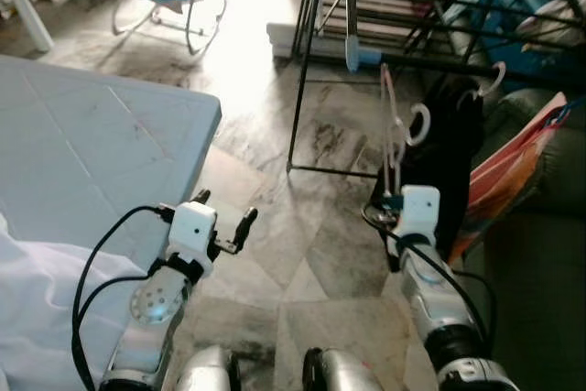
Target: Hang hanger
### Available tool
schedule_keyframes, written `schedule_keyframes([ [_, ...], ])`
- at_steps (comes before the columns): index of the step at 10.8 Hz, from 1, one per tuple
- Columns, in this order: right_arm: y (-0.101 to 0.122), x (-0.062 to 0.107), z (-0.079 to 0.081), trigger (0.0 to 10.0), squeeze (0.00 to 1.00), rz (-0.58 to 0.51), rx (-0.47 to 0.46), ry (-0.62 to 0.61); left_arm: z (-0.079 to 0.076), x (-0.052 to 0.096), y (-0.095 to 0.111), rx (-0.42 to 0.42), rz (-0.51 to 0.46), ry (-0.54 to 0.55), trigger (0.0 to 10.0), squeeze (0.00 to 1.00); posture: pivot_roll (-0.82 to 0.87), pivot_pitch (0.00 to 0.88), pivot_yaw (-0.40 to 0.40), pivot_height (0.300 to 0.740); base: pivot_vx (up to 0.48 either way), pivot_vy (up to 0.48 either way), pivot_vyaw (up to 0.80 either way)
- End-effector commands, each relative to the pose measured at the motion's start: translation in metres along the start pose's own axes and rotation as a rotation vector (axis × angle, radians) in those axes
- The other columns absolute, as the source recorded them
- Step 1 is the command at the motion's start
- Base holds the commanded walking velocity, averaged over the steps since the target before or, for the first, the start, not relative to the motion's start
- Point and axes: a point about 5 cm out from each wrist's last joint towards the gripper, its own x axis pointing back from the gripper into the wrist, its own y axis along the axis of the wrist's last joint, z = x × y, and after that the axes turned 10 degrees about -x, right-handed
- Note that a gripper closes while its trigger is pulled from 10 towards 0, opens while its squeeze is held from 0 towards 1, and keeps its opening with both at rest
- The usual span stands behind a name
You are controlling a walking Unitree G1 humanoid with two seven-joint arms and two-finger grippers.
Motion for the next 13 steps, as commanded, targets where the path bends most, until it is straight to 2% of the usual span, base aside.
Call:
schedule_keyframes([
  [1, -0.001, 0.001, -0.007, 10.0, 0.0, 0.006, -0.005, -0.02, -0.004, 0.001, -0.001, 0.012, 0.001, -0.019, 10.0, 0.0, 0.08, 0.124, -0.086, 0.74, 0.289, 0.0, 0.0],
  [4, -0.003, 0.002, -0.006, 10.0, 0.0, 0.015, -0.008, -0.021, -0.004, 0.001, -0.001, 0.01, -0.005, -0.024, 10.0, 0.0, 0.08, 0.124, -0.082, 0.74, 0.461, 0.0, 0.0],
  [6, 0.002, 0.0, 0.003, 10.0, 0.0, 0.003, -0.008, 0.024, -0.004, 0.0, 0.0, 0.011, -0.006, -0.021, 10.0, 0.0, 0.08, 0.126, -0.084, 0.74, 0.454, 0.0, 0.0],
  [10, 0.02, -0.002, 0.013, 10.0, 0.0, -0.1, 0.012, 0.067, -0.004, 0.001, -0.001, 0.015, -0.002, -0.019, 10.0, 0.0, 0.08, 0.122, -0.084, 0.74, 0.413, 0.0, 0.0],
  [12, 0.023, -0.008, 0.018, 10.0, 0.0, -0.062, -0.017, 0.056, -0.004, -0.001, -0.001, 0.016, 0.0, -0.021, 10.0, 0.0, 0.08, 0.123, -0.081, 0.74, 0.163, 0.0, 0.0],
  [13, 0.02, -0.013, 0.018, 10.0, 0.0, 0.003, -0.027, 0.008, -0.005, -0.002, -0.001, 0.014, 0.004, -0.024, 10.0, 0.0, 0.08, 0.123, -0.082, 0.74, 0.0, 0.0, 0.0],
])
